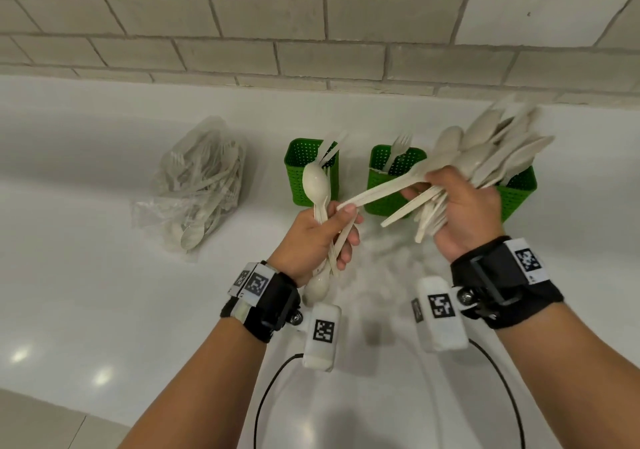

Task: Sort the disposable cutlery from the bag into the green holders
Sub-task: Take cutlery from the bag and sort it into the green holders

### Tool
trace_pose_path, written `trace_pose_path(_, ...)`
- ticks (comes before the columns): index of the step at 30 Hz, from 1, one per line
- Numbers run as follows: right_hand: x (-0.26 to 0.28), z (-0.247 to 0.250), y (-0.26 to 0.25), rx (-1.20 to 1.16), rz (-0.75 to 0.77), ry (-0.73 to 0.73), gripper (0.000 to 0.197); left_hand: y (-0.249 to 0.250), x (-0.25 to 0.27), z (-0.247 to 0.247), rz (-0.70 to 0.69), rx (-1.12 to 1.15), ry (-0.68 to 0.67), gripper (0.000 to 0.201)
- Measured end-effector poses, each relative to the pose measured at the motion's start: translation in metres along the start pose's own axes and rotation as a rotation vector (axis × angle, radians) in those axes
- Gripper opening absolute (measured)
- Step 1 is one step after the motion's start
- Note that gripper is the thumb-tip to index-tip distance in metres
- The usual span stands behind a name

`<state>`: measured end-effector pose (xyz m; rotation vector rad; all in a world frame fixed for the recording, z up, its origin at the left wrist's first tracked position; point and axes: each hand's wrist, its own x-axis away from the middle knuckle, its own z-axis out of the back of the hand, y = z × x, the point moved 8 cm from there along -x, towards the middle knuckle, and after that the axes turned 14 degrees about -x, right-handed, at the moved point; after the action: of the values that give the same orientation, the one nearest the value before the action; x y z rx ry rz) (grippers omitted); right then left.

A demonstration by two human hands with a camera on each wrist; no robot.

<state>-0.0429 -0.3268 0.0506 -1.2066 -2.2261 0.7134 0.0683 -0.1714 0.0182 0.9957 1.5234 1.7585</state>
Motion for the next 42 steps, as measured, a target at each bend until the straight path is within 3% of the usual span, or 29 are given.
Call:
trace_pose_path(7, -0.002, 0.011, -0.017, 0.054, -0.017, -0.004, 0.021, -0.01, -0.011, 0.025, 0.047, 0.35, 0.198, 0.03)
trace_pose_path(12, 0.029, 0.004, 0.02, 0.26, -0.261, -0.235, 0.047, -0.001, -0.021, 0.047, -0.004, 0.621, 0.389, 0.037)
trace_pose_path(17, 0.047, 0.012, 0.054, 0.319, -0.42, -0.208, 0.04, 0.012, -0.023, 0.054, -0.036, 0.818, 0.443, 0.038)
trace_pose_path(23, 0.06, -0.001, 0.077, 0.211, -0.594, -0.229, 0.025, 0.013, -0.025, 0.046, -0.061, 0.794, 0.44, 0.034)
trace_pose_path(29, 0.052, 0.002, 0.076, 0.286, -0.553, -0.188, 0.028, 0.006, -0.02, 0.052, -0.069, 0.62, 0.496, 0.024)
trace_pose_path(36, 0.051, 0.001, 0.073, 0.275, -0.577, -0.197, 0.02, -0.002, -0.022, 0.057, -0.03, 0.8, 0.497, 0.032)
trace_pose_path(42, 0.056, 0.001, 0.085, 0.291, -0.577, -0.134, 0.027, 0.0, -0.021, 0.039, -0.032, 0.76, 0.469, 0.031)
